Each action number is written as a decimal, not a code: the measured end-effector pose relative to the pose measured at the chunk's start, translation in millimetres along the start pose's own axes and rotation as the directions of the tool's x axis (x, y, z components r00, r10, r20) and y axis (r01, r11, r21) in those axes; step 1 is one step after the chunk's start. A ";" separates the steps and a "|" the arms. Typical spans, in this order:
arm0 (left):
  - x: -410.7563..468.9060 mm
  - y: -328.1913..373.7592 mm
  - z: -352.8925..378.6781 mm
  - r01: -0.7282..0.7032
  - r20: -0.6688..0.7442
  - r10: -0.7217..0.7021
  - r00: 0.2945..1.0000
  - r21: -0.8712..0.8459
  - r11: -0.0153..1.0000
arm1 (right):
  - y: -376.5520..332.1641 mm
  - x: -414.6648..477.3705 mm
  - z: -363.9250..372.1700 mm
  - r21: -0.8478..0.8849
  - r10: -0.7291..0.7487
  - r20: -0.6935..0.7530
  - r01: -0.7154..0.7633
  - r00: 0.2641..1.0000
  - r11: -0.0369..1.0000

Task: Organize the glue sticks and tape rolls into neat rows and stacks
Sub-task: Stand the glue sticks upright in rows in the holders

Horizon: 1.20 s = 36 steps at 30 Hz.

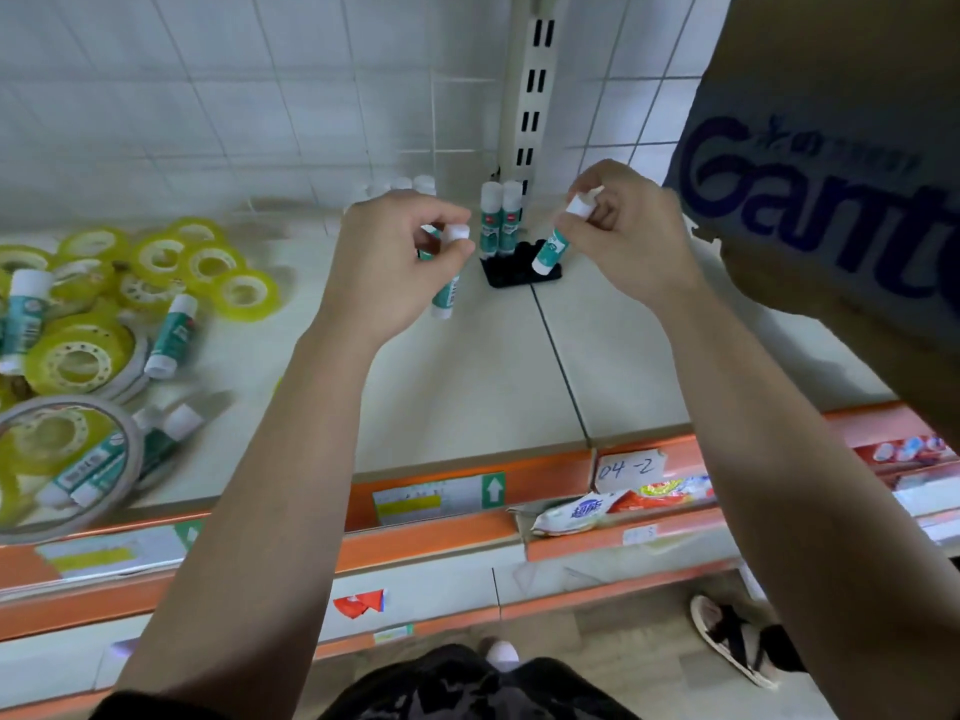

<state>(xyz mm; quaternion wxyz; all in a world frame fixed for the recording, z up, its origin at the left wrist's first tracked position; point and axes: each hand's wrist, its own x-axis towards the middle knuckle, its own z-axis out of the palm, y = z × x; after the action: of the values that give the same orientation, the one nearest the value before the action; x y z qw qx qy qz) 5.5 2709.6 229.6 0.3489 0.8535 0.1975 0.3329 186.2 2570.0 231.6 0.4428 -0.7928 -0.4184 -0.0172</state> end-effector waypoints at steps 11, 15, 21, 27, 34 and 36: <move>1.2 -3.9 17.7 0.032 -0.087 -0.030 0.996 0.021 0.999 | 22.3 39.2 8.4 0.009 -0.046 0.020 0.046 0.999 0.999; 0.7 -3.2 17.5 0.059 -0.115 -0.058 0.992 0.001 0.998 | 26.7 48.5 13.7 0.017 -0.079 0.055 0.078 0.995 0.997; 1.6 -2.3 19.1 0.069 -0.134 -0.069 0.989 -0.002 0.998 | 33.8 56.4 25.6 -0.001 -0.125 0.112 0.126 0.986 0.992; 1.5 -2.8 20.8 0.086 -0.157 -0.085 0.984 -0.001 0.996 | 36.7 59.1 32.2 0.011 -0.162 0.145 0.162 0.976 0.987; 0.3 -4.3 21.7 0.082 -0.161 -0.078 0.984 0.019 0.996 | 38.8 60.3 34.8 0.010 -0.150 0.149 0.151 0.977 0.989; 0.2 -4.3 21.3 0.084 -0.161 -0.079 0.984 0.026 0.996 | 38.4 60.5 35.2 0.011 -0.150 0.149 0.150 0.977 0.989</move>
<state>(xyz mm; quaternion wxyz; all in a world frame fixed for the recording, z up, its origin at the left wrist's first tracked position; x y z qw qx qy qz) 20.2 2702.8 215.2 0.3312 0.8209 0.2650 0.3823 239.5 2624.5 207.8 0.4077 -0.7581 -0.5089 0.0089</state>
